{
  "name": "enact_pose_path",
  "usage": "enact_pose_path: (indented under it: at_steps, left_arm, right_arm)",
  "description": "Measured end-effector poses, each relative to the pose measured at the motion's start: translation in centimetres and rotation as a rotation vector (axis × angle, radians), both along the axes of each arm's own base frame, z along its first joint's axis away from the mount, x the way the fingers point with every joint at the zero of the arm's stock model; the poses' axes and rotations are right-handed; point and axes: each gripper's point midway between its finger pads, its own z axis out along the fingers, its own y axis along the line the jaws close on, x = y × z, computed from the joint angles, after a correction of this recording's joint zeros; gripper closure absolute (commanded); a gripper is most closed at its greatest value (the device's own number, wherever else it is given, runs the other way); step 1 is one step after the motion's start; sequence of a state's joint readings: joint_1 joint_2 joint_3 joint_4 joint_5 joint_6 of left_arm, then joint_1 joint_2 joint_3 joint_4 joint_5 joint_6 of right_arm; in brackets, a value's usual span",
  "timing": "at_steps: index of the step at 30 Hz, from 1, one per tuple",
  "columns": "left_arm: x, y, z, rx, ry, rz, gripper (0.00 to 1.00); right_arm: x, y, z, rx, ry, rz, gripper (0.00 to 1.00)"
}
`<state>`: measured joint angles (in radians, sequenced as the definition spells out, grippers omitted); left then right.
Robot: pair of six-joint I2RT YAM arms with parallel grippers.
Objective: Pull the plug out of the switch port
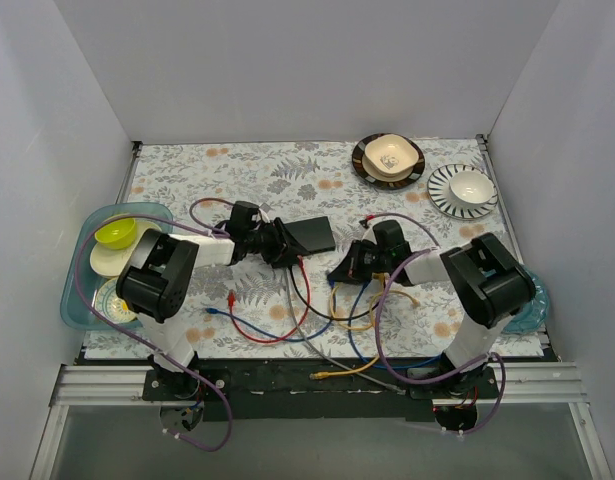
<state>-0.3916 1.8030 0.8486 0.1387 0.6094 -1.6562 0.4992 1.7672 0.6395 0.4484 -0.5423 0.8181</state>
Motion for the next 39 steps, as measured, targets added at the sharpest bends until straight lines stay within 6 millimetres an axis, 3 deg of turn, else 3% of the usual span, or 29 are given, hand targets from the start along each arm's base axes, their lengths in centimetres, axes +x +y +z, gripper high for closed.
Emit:
enact_pose_path:
  at_steps: [3,6,10,15,19,23,25,39]
  left_arm:
    - [0.8,0.6,0.5,0.015,-0.035,0.022,0.56]
    - [1.8,0.9,1.4,0.025,-0.068,0.049,0.54]
    - [3.1,1.4,3.6,0.033,-0.131,0.094,0.54]
    - [5.5,1.9,5.9,0.032,-0.192,0.149,0.54]
    - [7.3,2.8,5.3,0.055,-0.173,0.191,0.55]
    - [8.3,3.7,2.1,0.086,-0.097,0.212,0.57]
    - [8.2,4.1,0.9,0.083,-0.057,0.214,0.57]
    - [8.5,4.0,0.9,0.079,-0.060,0.200,0.58]
  right_arm:
    - [1.2,-2.7,0.2,-0.126,-0.045,-0.094,0.59]
    - [2.1,-5.2,1.2,-0.223,-0.099,-0.167,0.48]
    - [3.6,-4.9,3.7,-0.236,-0.162,-0.182,0.48]
    - [5.6,-0.4,6.2,-0.152,-0.220,-0.100,0.61]
    - [4.8,2.9,4.2,-0.120,-0.171,0.001,0.61]
    - [2.8,4.5,1.2,-0.104,-0.060,0.052,0.58]
    - [2.7,5.1,1.3,-0.071,-0.048,0.059,0.56]
    - [5.2,8.1,1.4,0.108,0.039,-0.057,0.57]
